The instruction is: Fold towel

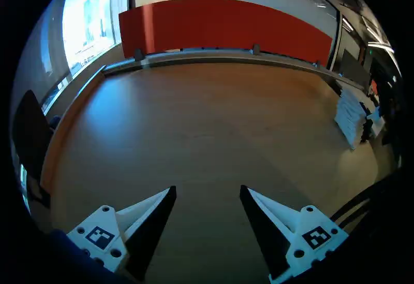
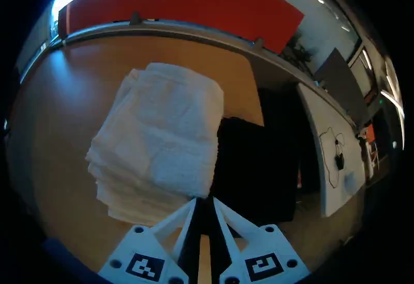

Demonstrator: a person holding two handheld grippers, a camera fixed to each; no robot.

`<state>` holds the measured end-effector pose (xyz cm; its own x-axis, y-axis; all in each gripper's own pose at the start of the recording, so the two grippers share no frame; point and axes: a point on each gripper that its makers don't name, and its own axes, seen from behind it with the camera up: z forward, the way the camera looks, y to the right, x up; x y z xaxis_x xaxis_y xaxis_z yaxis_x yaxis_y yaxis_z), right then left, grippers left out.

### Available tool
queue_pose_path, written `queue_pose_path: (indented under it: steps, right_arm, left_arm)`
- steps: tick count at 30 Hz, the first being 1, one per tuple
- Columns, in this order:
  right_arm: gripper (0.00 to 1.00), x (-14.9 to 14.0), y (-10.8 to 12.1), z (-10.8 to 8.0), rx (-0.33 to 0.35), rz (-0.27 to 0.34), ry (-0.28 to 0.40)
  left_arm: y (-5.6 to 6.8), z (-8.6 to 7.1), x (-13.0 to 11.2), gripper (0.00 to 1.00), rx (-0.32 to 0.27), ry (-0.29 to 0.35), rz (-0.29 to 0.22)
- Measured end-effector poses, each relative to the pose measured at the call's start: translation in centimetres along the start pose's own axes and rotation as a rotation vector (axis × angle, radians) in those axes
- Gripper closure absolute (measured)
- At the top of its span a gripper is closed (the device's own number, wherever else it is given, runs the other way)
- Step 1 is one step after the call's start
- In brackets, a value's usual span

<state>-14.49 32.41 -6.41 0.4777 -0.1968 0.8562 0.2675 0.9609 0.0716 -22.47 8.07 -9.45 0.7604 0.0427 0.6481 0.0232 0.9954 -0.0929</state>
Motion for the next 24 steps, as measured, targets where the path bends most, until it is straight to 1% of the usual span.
queue_pose_path:
  steps: [3, 5, 10, 13, 16, 18, 19, 20, 21, 24]
  right_arm:
    - [0.90, 0.0, -0.1, -0.2, -0.002, 0.000, 0.004]
    - [0.86, 0.0, -0.2, -0.3, -0.003, 0.005, 0.009]
    - [0.64, 0.0, -0.3, -0.9, -0.014, 0.018, 0.024]
    - [0.54, 0.0, -0.1, -1.3, -0.028, 0.021, 0.032]
    - [0.35, 0.1, 0.0, -1.7, -0.036, 0.023, 0.045]
    - [0.25, 0.2, -0.2, -2.1, -0.035, 0.026, 0.056]
    - [0.17, 0.3, -0.3, -2.2, -0.033, 0.028, 0.063]
    - [0.07, 0.4, -0.4, -2.4, -0.031, 0.031, 0.069]
    - [0.00, 0.6, -0.5, -2.5, -0.029, 0.033, 0.076]
    - [0.00, 1.0, -0.7, -2.9, -0.027, 0.038, 0.093]
  left_arm:
    - [0.0, 0.0, 0.1, 0.09, -0.002, 0.001, 0.002]
    - [0.0, 0.1, 0.2, 0.09, -0.002, 0.002, 0.001]
    - [-0.1, 0.2, 0.4, 0.09, -0.003, 0.008, -0.006]
    - [-0.2, 0.2, 0.6, 0.09, -0.004, 0.012, -0.010]
    - [-0.3, 0.2, 0.7, 0.09, -0.005, 0.015, -0.013]
    - [-0.3, 0.3, 0.7, 0.09, -0.007, 0.017, -0.015]
    - [-0.2, 0.3, 0.8, 0.09, -0.008, 0.018, -0.015]
    - [-0.2, 0.3, 0.8, 0.09, -0.010, 0.018, -0.016]
    - [-0.2, 0.4, 0.8, 0.09, -0.011, 0.019, -0.016]
    - [-0.1, 0.4, 0.9, 0.09, -0.015, 0.022, -0.016]
